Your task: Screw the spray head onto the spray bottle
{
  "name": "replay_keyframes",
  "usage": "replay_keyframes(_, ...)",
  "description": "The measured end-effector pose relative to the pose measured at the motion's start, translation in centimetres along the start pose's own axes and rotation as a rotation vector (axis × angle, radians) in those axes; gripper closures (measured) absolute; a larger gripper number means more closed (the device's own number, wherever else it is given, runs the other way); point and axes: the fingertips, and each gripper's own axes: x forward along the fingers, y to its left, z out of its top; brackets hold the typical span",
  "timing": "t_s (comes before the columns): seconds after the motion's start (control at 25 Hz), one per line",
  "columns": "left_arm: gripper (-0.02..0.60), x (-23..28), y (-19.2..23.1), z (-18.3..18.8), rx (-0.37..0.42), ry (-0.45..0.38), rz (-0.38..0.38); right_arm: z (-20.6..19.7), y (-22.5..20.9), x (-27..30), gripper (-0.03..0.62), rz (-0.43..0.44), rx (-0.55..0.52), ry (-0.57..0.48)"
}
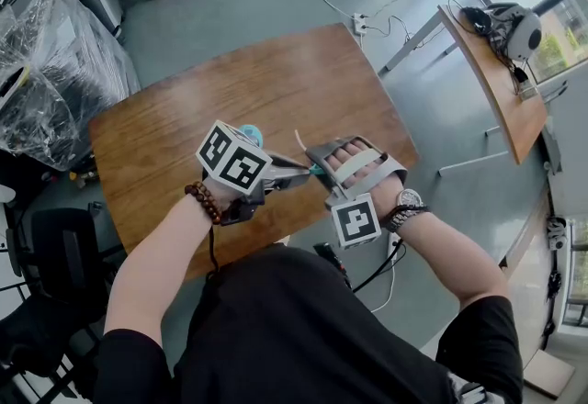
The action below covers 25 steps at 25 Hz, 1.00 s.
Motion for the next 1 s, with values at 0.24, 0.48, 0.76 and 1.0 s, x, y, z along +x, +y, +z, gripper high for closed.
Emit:
replay_keyframes(0.24, 0.558, -0.1, 0.0, 0.1, -0.002, -0.011, -0.015, -0.1, -0.1, 0.1, 0.449, -0.008, -0.009, 0.007)
replay_keyframes(0.48, 0.557, -0.1, -0.2, 0.0, -0.014, -0.012, -0.03, -0.1, 0.2, 0.1, 0.471, -0.007, -0.009, -0.002)
replay_keyframes(0.76, 0.507, -0.2, 0.1, 0.3, -0.024, -0.051, -0.013, -0.9, 0.8, 0.4, 0.474, 0.033, 0.035, 0.022)
replay_keyframes(1.0, 0.42, -1.2, 0.8, 0.3, -0.027, -0.078, 0.021, -1.8, 1.3, 0.8, 0.474, 0.071, 0.06, 0.032)
